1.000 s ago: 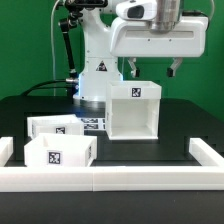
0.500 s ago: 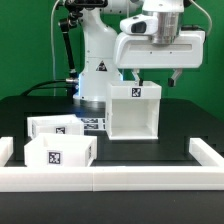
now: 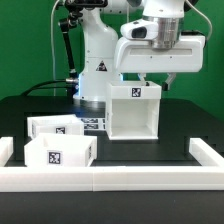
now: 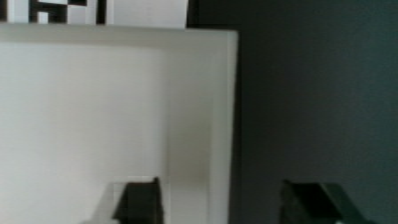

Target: Assemble drawer

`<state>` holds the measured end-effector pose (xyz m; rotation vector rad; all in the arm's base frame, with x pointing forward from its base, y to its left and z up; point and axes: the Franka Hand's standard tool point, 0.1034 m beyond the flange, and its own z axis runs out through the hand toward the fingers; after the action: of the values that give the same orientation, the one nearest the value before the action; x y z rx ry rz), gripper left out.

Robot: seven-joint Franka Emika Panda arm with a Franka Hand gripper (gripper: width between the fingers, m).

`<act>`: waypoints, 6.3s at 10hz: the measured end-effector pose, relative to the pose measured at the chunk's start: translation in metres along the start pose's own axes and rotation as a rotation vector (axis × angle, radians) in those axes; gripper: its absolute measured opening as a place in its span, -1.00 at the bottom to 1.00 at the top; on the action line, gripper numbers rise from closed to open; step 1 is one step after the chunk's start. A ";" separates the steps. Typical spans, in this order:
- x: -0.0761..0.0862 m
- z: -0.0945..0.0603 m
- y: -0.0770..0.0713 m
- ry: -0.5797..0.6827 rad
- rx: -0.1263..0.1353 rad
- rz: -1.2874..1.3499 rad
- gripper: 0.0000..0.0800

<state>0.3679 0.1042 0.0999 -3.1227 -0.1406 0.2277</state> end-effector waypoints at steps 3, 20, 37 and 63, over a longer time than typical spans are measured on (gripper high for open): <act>0.000 0.000 0.000 0.000 0.000 0.000 -0.80; 0.150 -0.023 0.019 0.117 0.058 0.092 -0.91; 0.206 -0.032 0.018 0.193 0.152 0.829 -0.90; 0.270 -0.041 0.032 0.065 0.371 1.633 -0.45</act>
Offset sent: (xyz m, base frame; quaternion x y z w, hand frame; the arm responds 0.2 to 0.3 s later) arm 0.0000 0.0000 0.0000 0.0000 0.0000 0.0000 1.0000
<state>0.6425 0.0964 0.1010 -2.0531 2.0619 0.0876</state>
